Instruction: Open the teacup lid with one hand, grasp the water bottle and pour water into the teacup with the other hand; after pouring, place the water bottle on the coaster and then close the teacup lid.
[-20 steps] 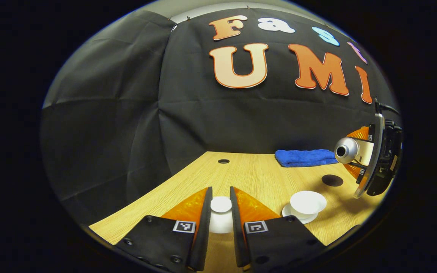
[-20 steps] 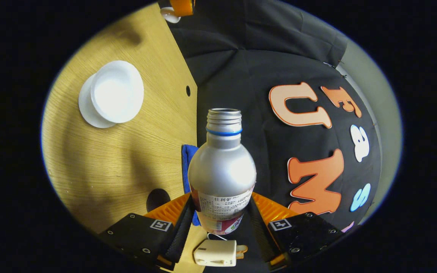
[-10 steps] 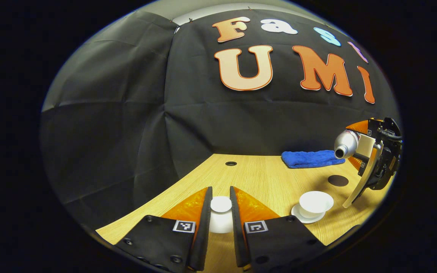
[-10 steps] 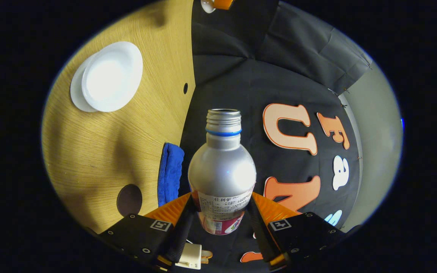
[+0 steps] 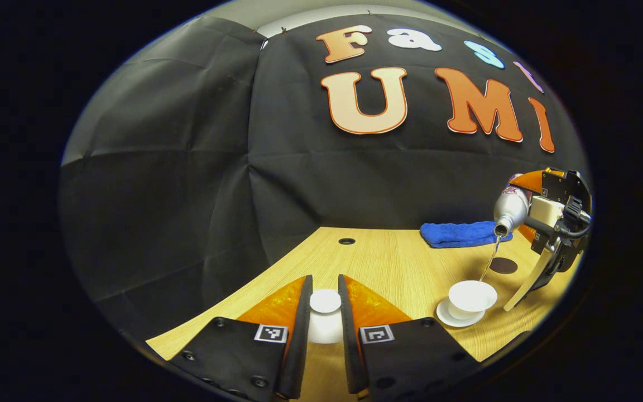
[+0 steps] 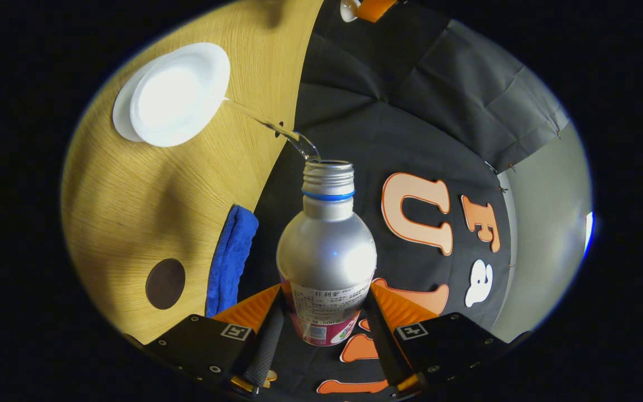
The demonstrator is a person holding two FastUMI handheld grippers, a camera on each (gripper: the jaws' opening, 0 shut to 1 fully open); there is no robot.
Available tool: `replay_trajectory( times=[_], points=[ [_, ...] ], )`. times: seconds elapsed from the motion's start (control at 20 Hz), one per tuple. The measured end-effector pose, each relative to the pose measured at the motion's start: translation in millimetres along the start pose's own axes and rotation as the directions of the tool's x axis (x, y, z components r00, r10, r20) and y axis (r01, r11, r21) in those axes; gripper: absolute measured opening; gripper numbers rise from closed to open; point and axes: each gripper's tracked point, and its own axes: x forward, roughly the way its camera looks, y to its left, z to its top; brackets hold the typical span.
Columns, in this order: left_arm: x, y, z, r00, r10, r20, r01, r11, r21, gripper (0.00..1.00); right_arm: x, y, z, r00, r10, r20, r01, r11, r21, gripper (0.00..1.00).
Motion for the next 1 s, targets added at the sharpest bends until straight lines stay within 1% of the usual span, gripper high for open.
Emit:
replay_trajectory(
  times=[0.2,0.25,0.3,0.35,0.4,0.45,0.5,0.55,0.6,0.75,0.8,0.85,0.9,1.0],
  points=[
    [-3.0,1.1,2.3,1.000,0.003,0.006,-0.003,1.000,-0.006,0.34,2.2,-15.3,-2.1,1.000,-0.018,0.012,0.018,0.999,-0.032,0.78],
    [-2.9,1.1,2.2,1.000,0.005,0.003,-0.005,1.000,-0.008,0.31,2.1,-17.7,-3.0,1.000,-0.023,0.014,0.024,0.999,-0.041,0.78],
    [-2.2,1.1,2.3,1.000,0.006,0.002,-0.006,1.000,-0.009,0.33,2.7,-20.6,-3.6,0.999,-0.032,0.015,0.032,0.998,-0.052,0.78],
    [-2.9,0.7,3.8,1.000,0.006,0.003,-0.006,1.000,-0.010,0.30,2.9,-22.8,-4.4,0.999,-0.037,0.015,0.037,0.997,-0.062,0.78],
    [-4.0,0.8,4.9,1.000,0.006,0.006,-0.006,1.000,-0.011,0.30,2.8,-24.0,-5.8,0.999,-0.042,0.015,0.043,0.997,-0.067,0.78],
    [-4.4,0.3,5.8,1.000,0.006,0.009,-0.006,1.000,-0.011,0.33,2.7,-24.6,-6.1,0.999,-0.043,0.014,0.043,0.997,-0.067,0.78],
    [-5.3,-0.5,4.8,1.000,0.006,0.008,-0.006,1.000,-0.009,0.33,3.5,-26.8,-4.5,0.999,-0.048,0.014,0.049,0.996,-0.069,0.78],
    [-5.2,-1.6,5.9,1.000,0.006,0.006,-0.006,1.000,-0.008,0.34,4.2,-29.0,-3.5,0.998,-0.056,0.019,0.057,0.996,-0.074,0.75],
    [-5.4,-2.3,5.5,1.000,0.005,0.007,-0.005,1.000,-0.007,0.34,4.0,-31.2,-1.9,0.998,-0.063,0.022,0.064,0.995,-0.082,0.78],
    [-8.4,-3.5,13.2,1.000,0.005,0.026,-0.005,1.000,-0.007,0.33,5.1,-38.5,1.3,0.996,-0.080,0.033,0.083,0.992,-0.100,0.78],
    [-9.7,-5.0,16.3,0.999,0.003,0.036,-0.003,1.000,-0.008,0.33,4.5,-40.4,2.5,0.996,-0.082,0.037,0.086,0.991,-0.103,0.75],
    [-11.4,-5.2,17.3,0.999,0.003,0.040,-0.003,1.000,-0.006,0.33,4.2,-38.9,4.4,0.996,-0.080,0.043,0.085,0.991,-0.105,0.75],
    [-12.0,-4.4,17.9,0.999,0.005,0.043,-0.004,1.000,-0.004,0.33,3.6,-37.9,7.3,0.996,-0.080,0.050,0.085,0.990,-0.110,0.78],
    [-13.5,-4.1,17.8,0.999,0.008,0.044,-0.008,1.000,-0.001,0.33,1.8,-36.6,13.6,0.995,-0.075,0.072,0.084,0.988,-0.133,0.78]
  ],
)
